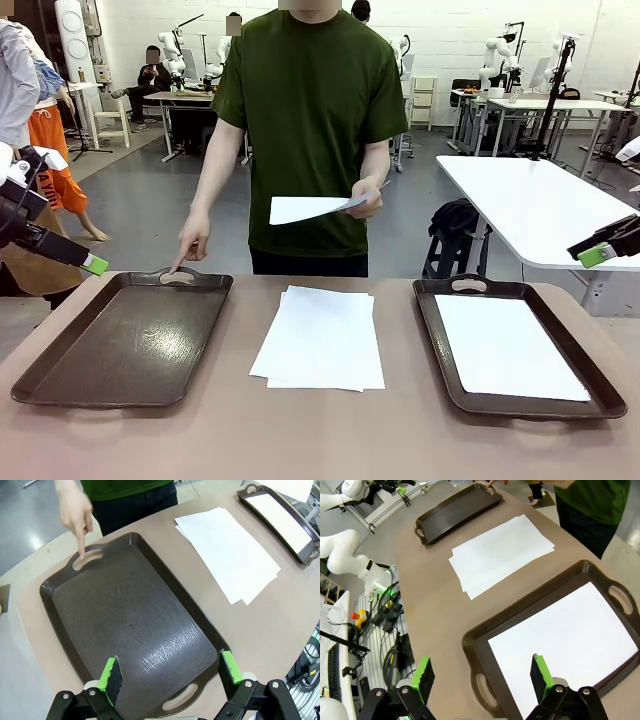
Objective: Sort the A4 documents.
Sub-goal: Receive the A4 Paper.
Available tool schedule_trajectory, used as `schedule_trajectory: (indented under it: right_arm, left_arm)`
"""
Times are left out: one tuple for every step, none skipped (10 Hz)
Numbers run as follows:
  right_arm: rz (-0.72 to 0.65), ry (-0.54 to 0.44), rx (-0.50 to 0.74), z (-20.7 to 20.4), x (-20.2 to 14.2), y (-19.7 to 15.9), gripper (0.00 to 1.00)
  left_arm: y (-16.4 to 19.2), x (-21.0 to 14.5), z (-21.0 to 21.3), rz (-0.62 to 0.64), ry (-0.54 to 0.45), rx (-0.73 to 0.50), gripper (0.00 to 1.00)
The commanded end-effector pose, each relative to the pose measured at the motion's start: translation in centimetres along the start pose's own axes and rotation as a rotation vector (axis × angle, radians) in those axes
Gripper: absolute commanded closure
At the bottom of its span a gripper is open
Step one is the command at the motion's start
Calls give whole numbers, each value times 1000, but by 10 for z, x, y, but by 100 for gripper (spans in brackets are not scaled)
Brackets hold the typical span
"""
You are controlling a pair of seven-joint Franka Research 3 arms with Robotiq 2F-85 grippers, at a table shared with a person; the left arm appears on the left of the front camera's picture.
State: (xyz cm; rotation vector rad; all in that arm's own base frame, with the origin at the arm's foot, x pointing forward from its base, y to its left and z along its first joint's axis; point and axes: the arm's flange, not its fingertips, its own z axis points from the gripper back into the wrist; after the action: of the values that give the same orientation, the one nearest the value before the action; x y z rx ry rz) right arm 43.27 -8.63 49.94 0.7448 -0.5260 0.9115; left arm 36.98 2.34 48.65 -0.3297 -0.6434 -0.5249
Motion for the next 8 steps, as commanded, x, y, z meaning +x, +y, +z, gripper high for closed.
schedule_trajectory:
  right_arm:
    - [7, 1, 6, -1, 0, 1, 0]
    - [7, 1, 6, -1, 0, 1, 0]
    - [7, 1, 6, -1, 0, 1, 0]
    - [7, 1, 6, -1, 0, 1, 0]
    - [7, 1, 6, -1, 0, 1, 0]
    - [7, 1, 6, -1, 0, 1, 0]
    - [7, 1, 6, -1, 0, 1, 0]
    - [7, 1, 6, -1, 0, 1, 0]
  left_arm:
    - [3, -2, 0, -4, -9, -13, 0]
    - [3, -2, 0, -4, -9, -13, 0]
    - [3, -2, 0, -4, -9, -13, 0]
    - [3, -2, 0, -4, -9, -13, 0]
    - [3, -2, 0, -4, -9, -13, 0]
    - [3, -2, 0, -4, -9, -13, 0]
    - [3, -2, 0, -4, -9, -13, 0]
    - [3, -2, 0, -4, -9, -13, 0]
